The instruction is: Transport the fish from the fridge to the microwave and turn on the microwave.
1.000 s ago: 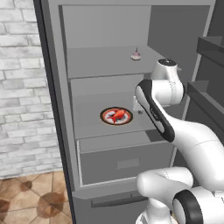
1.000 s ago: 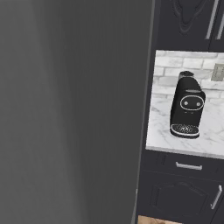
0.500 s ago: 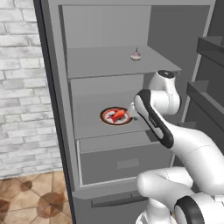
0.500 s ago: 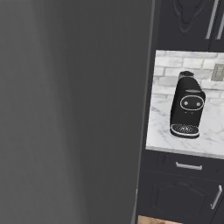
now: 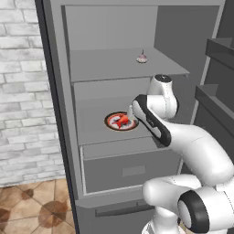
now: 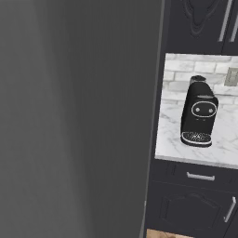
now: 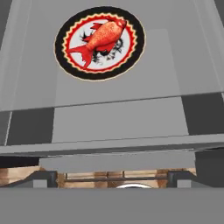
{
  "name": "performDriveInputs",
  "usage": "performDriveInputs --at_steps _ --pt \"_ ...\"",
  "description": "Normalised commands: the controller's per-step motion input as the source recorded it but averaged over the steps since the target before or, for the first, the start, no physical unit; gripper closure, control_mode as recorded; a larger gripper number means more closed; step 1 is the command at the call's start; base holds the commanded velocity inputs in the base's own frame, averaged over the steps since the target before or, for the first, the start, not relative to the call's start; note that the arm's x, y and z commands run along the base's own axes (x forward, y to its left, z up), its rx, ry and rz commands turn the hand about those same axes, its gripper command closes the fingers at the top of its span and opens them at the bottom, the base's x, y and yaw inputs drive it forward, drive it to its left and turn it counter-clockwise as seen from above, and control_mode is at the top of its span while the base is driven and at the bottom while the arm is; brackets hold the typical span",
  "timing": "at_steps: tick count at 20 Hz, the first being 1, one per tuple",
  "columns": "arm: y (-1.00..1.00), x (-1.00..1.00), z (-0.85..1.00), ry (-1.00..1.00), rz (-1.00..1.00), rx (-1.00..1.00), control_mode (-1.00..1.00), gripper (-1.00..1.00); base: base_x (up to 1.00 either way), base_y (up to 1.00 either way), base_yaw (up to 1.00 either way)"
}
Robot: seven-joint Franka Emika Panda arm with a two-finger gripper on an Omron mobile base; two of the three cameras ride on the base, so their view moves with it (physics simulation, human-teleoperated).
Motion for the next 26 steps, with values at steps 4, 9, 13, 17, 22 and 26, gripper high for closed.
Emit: performDriveInputs --at_steps 4,9,13,17,22,26 --pt "0.0 0.49 -0.12 0.07 -0.08 0.0 -1.0 -1.0 0.0 0.0 0.0" --pt "0.0 0.49 -0.29 0.06 -0.05 0.01 -1.0 -1.0 0.0 0.0 0.0" --pt "0.0 0.48 -0.44 0.0 0.0 0.01 -1.0 -1.0 0.0 0.0 0.0" --pt "0.0 0.44 -0.39 0.0 0.0 0.01 -1.0 -1.0 0.0 0.0 0.0" --pt "0.04 0.31 -0.29 -0.01 0.0 0.0 -1.0 -1.0 0.0 0.0 0.0" --pt "0.06 0.26 -0.04 -0.12 0.0 0.0 -1.0 -1.0 0.0 0.0 0.0"
